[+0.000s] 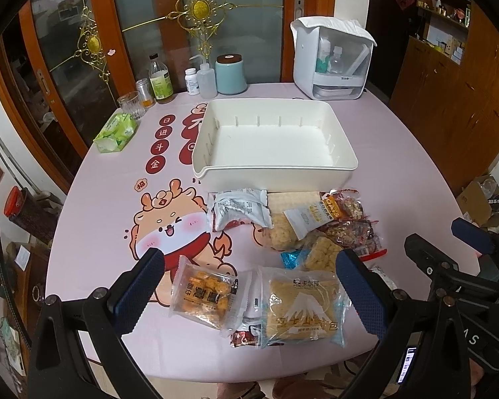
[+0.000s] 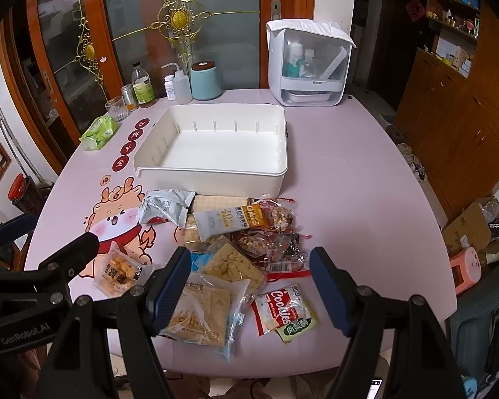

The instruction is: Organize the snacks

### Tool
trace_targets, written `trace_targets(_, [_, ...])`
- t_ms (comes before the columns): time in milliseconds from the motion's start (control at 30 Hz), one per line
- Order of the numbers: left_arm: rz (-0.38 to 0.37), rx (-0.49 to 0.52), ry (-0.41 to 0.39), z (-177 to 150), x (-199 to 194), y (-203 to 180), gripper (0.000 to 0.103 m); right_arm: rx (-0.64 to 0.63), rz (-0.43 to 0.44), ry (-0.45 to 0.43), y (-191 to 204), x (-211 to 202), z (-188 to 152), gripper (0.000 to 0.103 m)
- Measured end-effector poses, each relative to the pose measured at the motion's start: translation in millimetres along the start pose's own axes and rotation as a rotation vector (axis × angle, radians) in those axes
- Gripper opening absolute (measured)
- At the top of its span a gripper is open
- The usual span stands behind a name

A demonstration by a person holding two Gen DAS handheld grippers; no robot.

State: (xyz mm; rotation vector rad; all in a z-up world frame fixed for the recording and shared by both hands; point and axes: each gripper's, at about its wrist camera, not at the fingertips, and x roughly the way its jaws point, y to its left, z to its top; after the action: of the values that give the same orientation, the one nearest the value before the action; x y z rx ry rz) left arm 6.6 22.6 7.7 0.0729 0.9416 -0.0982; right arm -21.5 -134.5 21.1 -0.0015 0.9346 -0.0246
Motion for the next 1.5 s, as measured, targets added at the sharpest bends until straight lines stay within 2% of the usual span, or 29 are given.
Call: trace_targets(1500, [0.006,0.013,-0.010,1,-7,32,0.102,0.023,0.022,-0.020,26,-7,-1,0.074])
